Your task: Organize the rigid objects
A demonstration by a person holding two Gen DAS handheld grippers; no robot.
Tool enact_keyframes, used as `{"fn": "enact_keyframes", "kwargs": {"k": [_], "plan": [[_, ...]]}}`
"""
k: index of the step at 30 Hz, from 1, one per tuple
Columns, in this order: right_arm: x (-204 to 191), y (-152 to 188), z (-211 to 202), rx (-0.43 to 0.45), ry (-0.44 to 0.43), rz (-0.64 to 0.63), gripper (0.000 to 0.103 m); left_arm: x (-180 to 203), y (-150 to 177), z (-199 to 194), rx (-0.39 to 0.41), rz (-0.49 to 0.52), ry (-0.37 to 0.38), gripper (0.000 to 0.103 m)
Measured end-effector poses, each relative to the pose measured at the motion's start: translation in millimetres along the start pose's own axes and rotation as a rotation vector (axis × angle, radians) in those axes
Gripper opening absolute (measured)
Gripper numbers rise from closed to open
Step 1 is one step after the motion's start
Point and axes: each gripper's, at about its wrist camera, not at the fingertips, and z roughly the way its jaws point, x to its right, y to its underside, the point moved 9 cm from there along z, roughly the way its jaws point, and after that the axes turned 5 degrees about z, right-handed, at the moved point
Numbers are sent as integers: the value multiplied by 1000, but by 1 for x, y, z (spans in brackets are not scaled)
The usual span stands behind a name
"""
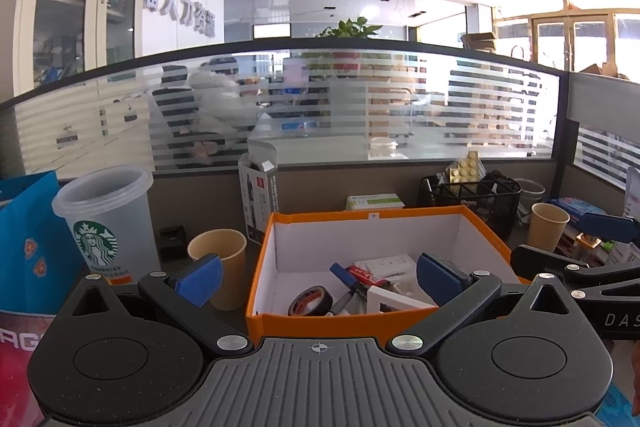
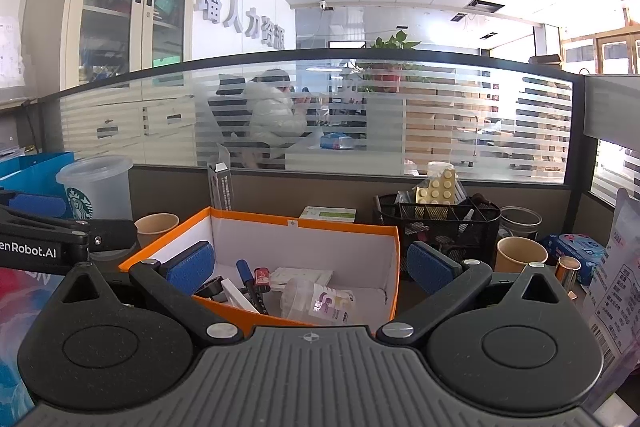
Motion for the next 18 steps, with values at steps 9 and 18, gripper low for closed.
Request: {"fn": "enact_keyframes", "kwargs": {"k": [9, 18], "plan": [[0, -1, -4, 4, -2, -8, 103, -2, -1, -2, 5, 6, -10, 103], [-3, -2, -5, 3, -5, -22, 103, -4, 0, -2, 3, 10, -14, 103]]}}
